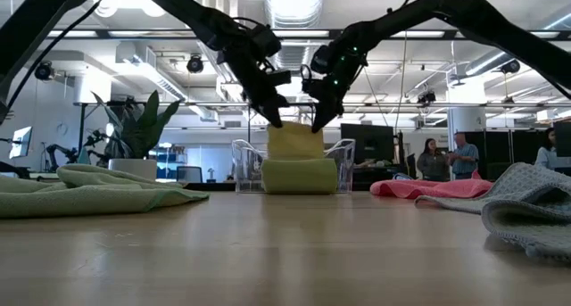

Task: Fold microfiber towels
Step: Put the folded yellow microfiber cloth into the transparent bin

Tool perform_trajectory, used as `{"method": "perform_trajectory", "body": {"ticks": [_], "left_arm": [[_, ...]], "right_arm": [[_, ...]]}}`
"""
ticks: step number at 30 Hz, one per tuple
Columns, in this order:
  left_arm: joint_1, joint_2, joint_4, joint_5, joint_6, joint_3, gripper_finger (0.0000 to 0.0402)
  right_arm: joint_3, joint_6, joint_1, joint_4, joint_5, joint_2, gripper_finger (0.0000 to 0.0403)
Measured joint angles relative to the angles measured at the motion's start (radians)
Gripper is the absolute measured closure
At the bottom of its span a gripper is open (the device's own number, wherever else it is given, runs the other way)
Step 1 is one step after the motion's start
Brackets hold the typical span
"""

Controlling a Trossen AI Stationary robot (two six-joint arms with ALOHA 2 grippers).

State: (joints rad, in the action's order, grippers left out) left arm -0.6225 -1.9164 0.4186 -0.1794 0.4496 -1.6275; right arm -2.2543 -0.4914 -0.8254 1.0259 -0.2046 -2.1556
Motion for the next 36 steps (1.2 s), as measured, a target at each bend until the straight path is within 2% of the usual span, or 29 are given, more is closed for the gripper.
{"method": "perform_trajectory", "body": {"ticks": [6,19,29,36], "left_arm": [[0.014,0.004,0.123,0.127,-0.037,-0.001,0.0394],[0.083,0.026,0.218,0.134,-0.052,-0.002,0.0394],[0.127,0.032,0.245,0.153,-0.052,0.022,0.0394],[0.13,0.031,0.237,0.153,-0.054,0.07,0.0394]], "right_arm": [[0.0,0.0,0.053,0.127,0.007,-0.001,0.0394],[0.006,0.001,0.168,0.201,0.017,-0.004,0.0394],[0.019,0.001,0.202,0.325,0.015,-0.004,0.0394],[0.063,0.026,0.211,0.322,0.008,-0.005,0.0394]]}}
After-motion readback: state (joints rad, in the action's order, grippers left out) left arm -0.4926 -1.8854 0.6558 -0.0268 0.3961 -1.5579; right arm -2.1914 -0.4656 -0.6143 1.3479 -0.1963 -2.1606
